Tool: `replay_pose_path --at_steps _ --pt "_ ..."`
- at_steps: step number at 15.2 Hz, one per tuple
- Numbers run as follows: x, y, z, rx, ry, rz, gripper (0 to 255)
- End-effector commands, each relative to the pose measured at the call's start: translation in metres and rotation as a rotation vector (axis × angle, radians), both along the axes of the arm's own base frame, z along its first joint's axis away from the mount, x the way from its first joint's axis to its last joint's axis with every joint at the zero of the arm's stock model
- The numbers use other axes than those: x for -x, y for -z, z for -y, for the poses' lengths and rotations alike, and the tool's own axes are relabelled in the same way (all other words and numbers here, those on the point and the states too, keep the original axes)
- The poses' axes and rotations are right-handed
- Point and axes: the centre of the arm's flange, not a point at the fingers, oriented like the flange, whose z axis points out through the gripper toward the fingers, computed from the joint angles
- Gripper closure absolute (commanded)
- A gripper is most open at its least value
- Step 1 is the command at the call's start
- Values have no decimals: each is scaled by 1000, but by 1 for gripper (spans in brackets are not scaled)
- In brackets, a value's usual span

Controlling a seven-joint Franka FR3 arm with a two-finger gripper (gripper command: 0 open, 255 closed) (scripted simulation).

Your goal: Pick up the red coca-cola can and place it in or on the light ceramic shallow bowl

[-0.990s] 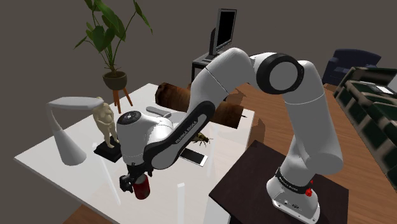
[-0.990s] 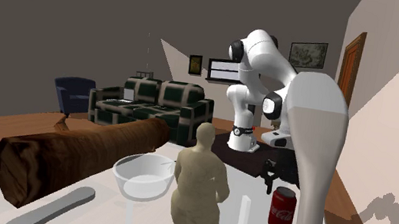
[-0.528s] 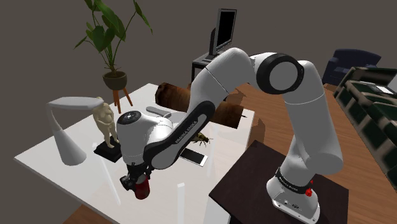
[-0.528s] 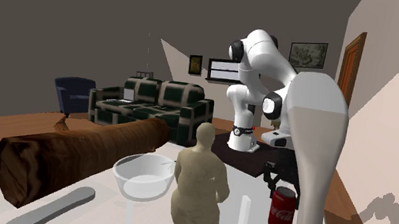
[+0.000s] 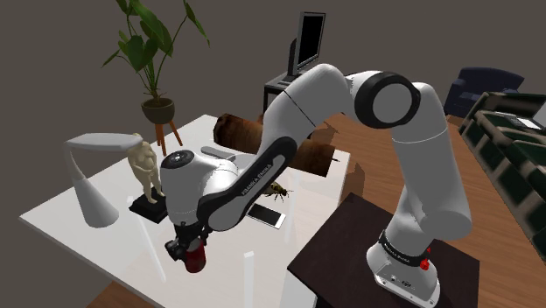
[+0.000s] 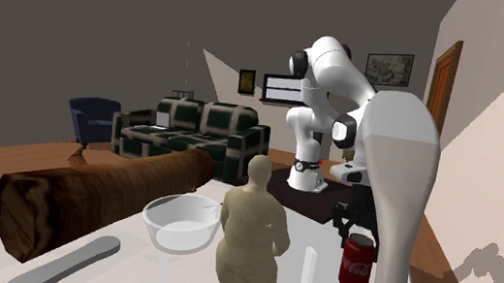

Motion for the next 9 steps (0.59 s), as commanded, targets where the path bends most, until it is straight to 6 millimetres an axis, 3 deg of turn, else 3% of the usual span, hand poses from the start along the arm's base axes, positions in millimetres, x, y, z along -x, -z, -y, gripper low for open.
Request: replay_pose_path --at_steps 1,9 --pt "0 -9 -1 0 0 0 255" --pt "0 -52 -1 0 0 0 255"
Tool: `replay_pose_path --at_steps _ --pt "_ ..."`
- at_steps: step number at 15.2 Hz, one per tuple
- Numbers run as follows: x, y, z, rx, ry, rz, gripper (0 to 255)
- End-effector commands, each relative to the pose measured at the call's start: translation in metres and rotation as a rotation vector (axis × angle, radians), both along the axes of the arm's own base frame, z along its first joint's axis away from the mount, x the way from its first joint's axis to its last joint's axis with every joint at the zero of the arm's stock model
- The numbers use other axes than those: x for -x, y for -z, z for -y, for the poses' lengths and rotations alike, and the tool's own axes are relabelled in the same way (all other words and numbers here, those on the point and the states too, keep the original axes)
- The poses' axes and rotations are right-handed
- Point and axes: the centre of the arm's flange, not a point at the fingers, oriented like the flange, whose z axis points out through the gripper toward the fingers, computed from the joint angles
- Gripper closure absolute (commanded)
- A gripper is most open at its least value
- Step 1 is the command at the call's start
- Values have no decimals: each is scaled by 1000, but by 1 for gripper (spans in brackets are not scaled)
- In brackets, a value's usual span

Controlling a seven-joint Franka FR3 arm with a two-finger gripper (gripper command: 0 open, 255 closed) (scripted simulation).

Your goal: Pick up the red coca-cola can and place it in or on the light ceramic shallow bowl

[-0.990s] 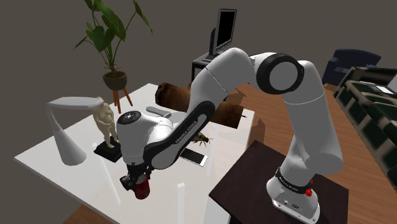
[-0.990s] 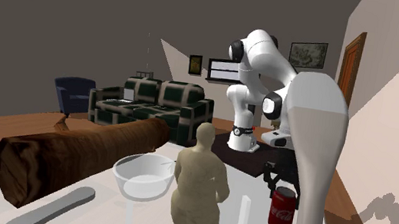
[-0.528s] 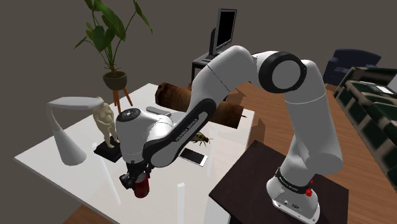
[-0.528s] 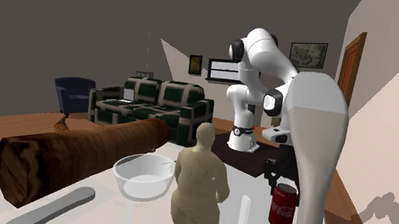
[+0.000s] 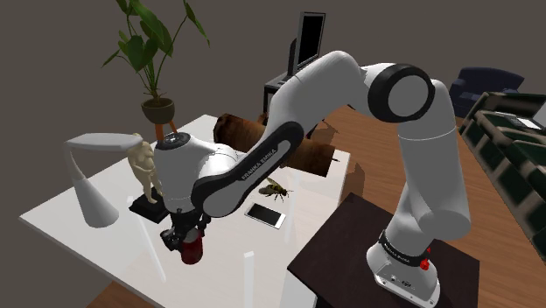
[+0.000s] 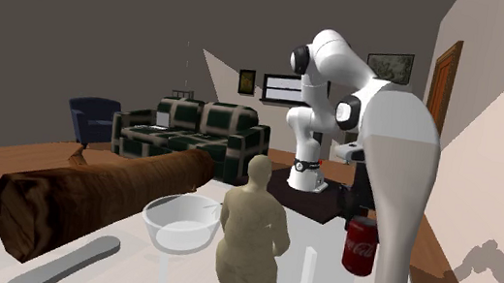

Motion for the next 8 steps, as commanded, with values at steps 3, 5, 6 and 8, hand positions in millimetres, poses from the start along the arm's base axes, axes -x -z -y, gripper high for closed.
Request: replay_pose_path --at_steps 3,5,6,8 --pt "1 -21 0 0 0 0 255" --pt "1 -32 0 0 0 0 255" --pt "1 -37 0 0 0 0 255" --pt "1 -47 0 0 0 0 255"
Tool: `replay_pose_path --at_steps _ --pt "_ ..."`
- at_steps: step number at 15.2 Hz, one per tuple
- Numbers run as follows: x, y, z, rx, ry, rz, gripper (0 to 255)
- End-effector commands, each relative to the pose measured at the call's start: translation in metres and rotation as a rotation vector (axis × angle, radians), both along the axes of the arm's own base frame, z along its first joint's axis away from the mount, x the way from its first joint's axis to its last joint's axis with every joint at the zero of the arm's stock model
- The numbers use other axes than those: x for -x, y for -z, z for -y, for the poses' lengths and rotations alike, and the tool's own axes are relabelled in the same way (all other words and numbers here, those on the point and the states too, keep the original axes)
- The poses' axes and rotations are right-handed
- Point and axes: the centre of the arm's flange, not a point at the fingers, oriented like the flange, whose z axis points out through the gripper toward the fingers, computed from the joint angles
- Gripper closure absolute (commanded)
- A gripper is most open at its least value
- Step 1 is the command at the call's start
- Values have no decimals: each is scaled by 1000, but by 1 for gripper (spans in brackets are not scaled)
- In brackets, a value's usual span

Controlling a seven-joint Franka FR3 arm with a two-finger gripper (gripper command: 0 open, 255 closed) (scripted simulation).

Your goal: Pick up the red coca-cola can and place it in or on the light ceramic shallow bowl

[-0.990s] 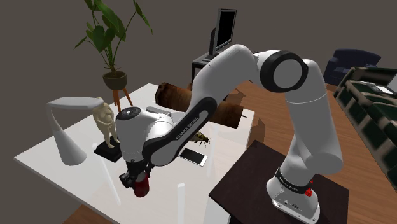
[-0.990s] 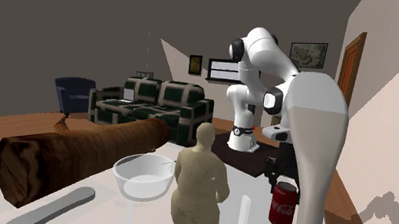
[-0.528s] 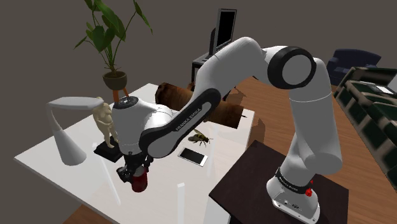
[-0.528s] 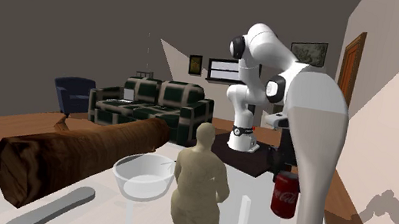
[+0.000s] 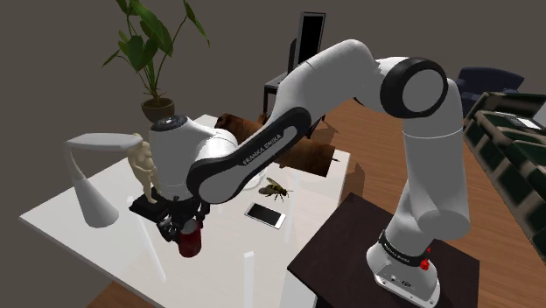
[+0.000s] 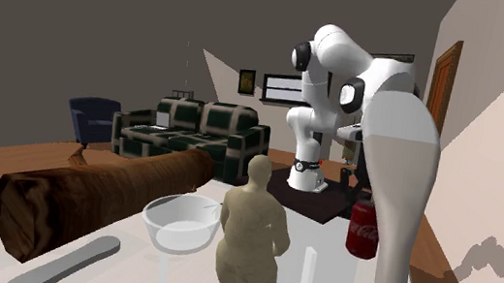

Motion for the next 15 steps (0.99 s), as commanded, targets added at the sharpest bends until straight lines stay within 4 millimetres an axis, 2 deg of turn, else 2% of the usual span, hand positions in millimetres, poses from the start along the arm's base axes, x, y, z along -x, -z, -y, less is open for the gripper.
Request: replay_pose_path --at_steps 1,9,10,11,15 --pt "0 -11 0 0 0 0 255" --pt "0 -53 0 0 0 0 255" --pt "0 -47 0 0 0 1 255" --pt "0 -47 0 0 0 1 0" --pt "2 5 -4 -10 -272 -32 0"
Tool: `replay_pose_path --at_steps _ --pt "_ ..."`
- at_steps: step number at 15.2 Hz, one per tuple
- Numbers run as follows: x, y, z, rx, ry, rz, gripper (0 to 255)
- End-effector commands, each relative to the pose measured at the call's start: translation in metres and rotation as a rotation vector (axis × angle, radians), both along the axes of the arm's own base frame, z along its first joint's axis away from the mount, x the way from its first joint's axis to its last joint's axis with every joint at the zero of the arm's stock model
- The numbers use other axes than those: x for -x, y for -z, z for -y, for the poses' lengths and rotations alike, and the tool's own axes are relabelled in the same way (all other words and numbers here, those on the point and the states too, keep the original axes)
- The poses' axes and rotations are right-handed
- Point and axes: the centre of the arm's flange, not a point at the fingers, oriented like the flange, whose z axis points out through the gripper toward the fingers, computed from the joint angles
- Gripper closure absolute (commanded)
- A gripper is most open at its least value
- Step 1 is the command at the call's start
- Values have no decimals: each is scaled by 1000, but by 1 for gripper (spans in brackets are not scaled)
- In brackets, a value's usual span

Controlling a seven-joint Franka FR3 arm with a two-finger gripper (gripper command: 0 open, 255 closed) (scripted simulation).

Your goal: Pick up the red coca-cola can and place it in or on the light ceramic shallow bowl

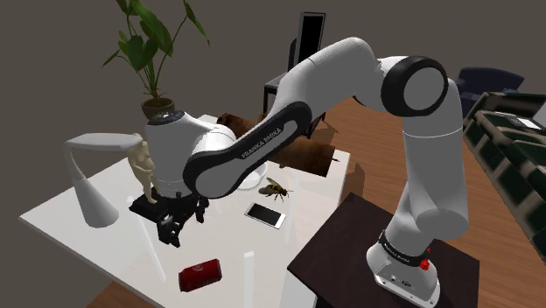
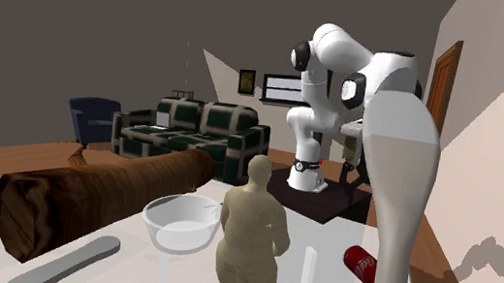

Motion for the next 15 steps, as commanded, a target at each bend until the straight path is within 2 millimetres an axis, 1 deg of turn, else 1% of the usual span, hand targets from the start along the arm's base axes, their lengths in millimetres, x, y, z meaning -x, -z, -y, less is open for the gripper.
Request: replay_pose_path --at_steps 1,8,9,15 --pt "1 28 -2 -6 -141 -15 0" --pt "11 119 -7 -24 -617 -73 0" --pt "12 125 -8 -25 -649 -76 0" --pt "16 156 -8 -25 -649 -76 0"
